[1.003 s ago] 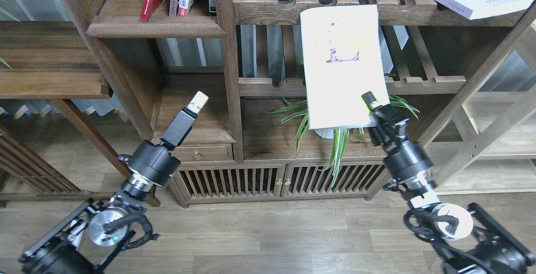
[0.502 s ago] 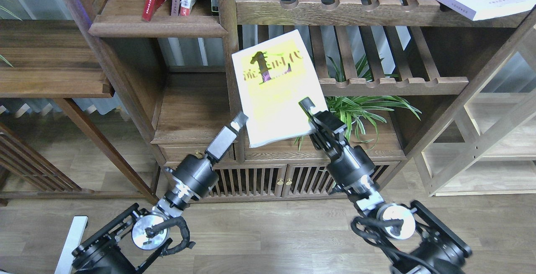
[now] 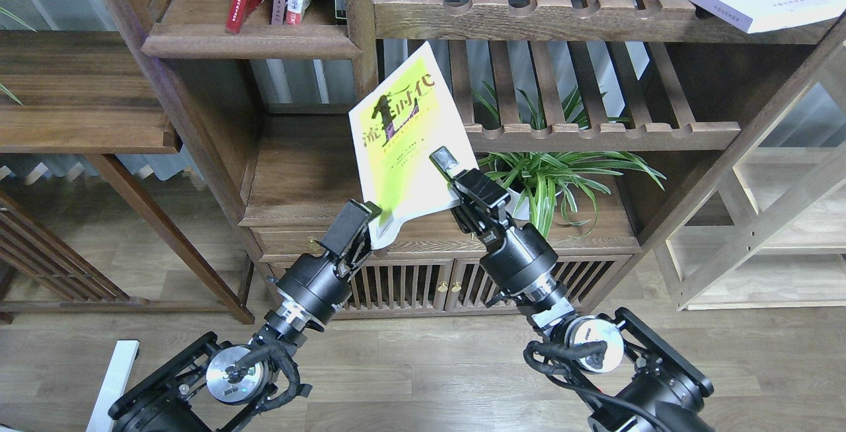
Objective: Organize books on shelf
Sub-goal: 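Grasp the yellow-green book with the left gripper, release the right gripper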
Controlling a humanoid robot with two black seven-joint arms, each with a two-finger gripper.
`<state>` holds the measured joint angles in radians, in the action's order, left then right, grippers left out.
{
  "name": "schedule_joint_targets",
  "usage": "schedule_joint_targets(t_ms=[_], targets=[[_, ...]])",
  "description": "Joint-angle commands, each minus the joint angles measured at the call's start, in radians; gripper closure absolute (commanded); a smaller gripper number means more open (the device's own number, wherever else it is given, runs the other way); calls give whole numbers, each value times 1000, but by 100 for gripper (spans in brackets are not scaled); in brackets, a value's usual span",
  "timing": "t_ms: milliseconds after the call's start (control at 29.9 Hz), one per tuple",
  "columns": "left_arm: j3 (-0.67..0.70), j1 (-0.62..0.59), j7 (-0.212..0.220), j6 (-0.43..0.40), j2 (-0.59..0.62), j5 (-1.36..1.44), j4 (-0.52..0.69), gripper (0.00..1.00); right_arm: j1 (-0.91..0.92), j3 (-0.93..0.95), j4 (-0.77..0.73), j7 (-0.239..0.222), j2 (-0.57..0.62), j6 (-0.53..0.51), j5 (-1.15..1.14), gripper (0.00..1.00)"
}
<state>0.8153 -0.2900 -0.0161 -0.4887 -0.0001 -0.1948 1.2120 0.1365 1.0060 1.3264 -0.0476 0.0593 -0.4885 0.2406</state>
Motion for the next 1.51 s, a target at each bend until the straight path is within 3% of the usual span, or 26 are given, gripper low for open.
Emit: schedule_joint_targets(t_ms=[0, 368, 870, 970, 1104, 1472], targets=[[1, 0, -1, 0, 0, -40, 0, 2, -2, -1, -3, 0, 7, 0, 0, 99], [2, 0, -1, 0, 29, -60, 0, 3, -23, -1, -19, -6, 28, 0, -14, 98], [-18, -12, 4, 0, 31, -69, 24, 10, -31, -21, -30, -6, 31, 0, -23, 98], [-40, -20, 31, 0, 31, -124, 23, 12, -31, -27, -29, -8, 30, 0, -24, 98], [-77, -38, 102, 0, 32, -235, 21, 21, -31, -46, -29, -6, 30, 0, -32, 98], [-79, -52, 127, 0, 32, -249, 20, 41, -29, -46, -30, -8, 30, 0, -37, 98]])
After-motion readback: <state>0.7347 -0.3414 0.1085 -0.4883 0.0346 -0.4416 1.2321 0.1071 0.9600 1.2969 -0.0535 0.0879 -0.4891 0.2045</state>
